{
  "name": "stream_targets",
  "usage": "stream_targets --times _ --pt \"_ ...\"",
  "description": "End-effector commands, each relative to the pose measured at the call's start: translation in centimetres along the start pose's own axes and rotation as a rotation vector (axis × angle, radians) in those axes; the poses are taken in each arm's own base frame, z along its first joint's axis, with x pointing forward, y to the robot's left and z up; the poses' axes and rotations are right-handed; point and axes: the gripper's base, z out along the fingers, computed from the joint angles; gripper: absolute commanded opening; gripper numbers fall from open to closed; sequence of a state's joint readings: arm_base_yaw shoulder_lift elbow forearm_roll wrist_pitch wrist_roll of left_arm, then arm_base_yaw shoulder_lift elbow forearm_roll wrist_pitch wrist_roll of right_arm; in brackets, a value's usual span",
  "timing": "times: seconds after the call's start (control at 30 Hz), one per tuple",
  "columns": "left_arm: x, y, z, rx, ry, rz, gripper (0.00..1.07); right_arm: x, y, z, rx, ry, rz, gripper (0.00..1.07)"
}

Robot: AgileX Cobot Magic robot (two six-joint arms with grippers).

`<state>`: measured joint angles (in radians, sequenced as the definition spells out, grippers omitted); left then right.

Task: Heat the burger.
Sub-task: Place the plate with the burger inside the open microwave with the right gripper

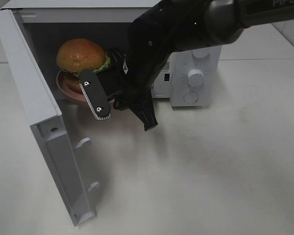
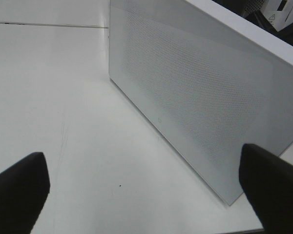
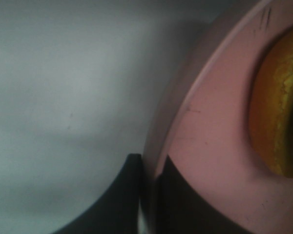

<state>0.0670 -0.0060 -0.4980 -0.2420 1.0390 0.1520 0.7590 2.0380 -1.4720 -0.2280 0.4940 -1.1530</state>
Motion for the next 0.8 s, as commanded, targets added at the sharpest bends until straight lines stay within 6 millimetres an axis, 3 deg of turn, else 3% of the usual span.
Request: stream_targets --times 0.03,0.8 --pt "0.1 -0.1 -0.1 -0.003 -0.017 -0.002 0.98 -0.2 -1.8 -0.1 0.073 -0.005 0.019 0.03" --pt "0.1 -0.1 -0.1 -0.003 -0.017 -0.002 0.98 -0.1 -5.6 4.3 0.151 0.098 0.177 0.05"
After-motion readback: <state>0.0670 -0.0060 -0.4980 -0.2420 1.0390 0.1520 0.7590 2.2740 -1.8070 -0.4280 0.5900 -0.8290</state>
